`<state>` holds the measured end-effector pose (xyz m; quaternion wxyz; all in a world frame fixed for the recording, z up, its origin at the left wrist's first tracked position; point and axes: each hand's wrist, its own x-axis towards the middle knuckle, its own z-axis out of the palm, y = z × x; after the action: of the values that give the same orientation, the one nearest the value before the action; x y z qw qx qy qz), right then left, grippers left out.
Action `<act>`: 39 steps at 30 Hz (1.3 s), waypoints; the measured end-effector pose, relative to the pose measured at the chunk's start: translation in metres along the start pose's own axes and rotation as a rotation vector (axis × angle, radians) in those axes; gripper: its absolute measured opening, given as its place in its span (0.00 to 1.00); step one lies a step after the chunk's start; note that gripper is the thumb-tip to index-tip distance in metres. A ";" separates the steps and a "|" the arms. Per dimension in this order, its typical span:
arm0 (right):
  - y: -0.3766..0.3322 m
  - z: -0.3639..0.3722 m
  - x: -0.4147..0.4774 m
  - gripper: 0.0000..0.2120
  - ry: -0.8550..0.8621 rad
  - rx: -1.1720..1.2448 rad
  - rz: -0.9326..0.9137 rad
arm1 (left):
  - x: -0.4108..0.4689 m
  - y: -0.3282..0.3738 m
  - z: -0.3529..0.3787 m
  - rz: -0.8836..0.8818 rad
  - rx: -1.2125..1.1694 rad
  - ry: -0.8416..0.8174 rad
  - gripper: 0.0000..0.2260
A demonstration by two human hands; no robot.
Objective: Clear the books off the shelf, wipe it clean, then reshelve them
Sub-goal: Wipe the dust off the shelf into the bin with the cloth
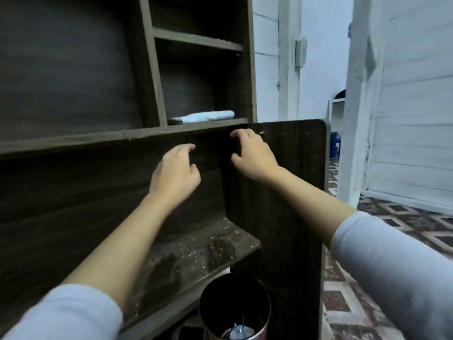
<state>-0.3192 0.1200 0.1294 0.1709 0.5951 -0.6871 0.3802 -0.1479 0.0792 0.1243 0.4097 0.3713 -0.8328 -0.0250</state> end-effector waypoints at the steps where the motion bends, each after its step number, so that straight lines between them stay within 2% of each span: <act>1: 0.000 -0.003 0.012 0.26 0.008 -0.023 -0.012 | 0.012 0.001 -0.005 0.031 0.047 0.030 0.22; 9: 0.010 0.009 0.087 0.34 0.004 -0.186 -0.158 | 0.097 0.002 -0.004 0.182 0.289 0.013 0.31; 14: 0.009 0.027 0.115 0.35 -0.077 -0.247 -0.259 | 0.126 0.011 0.013 0.083 0.405 -0.060 0.39; 19: 0.008 0.039 0.120 0.24 -0.015 -0.265 -0.303 | 0.132 0.011 0.020 0.068 0.596 -0.020 0.32; 22: 0.008 0.040 0.118 0.25 0.024 -0.305 -0.291 | 0.133 0.006 0.022 0.049 0.581 -0.033 0.20; 24: 0.006 0.040 0.117 0.25 0.047 -0.355 -0.275 | 0.132 0.004 0.023 0.075 0.584 -0.020 0.16; 32: 0.005 0.029 0.106 0.20 0.169 -0.440 -0.262 | 0.118 -0.004 0.014 0.210 0.450 0.113 0.14; 36: 0.005 0.027 0.102 0.26 0.153 -0.400 -0.259 | 0.102 -0.002 0.007 0.273 0.341 0.166 0.15; 39: 0.000 0.018 0.094 0.20 0.137 -0.363 -0.308 | 0.087 -0.001 -0.001 0.303 0.332 0.168 0.16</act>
<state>-0.3369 0.0421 0.1822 0.3772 0.6250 -0.6322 0.2596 -0.1804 0.0229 0.1824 0.4101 0.3053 -0.8346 0.2049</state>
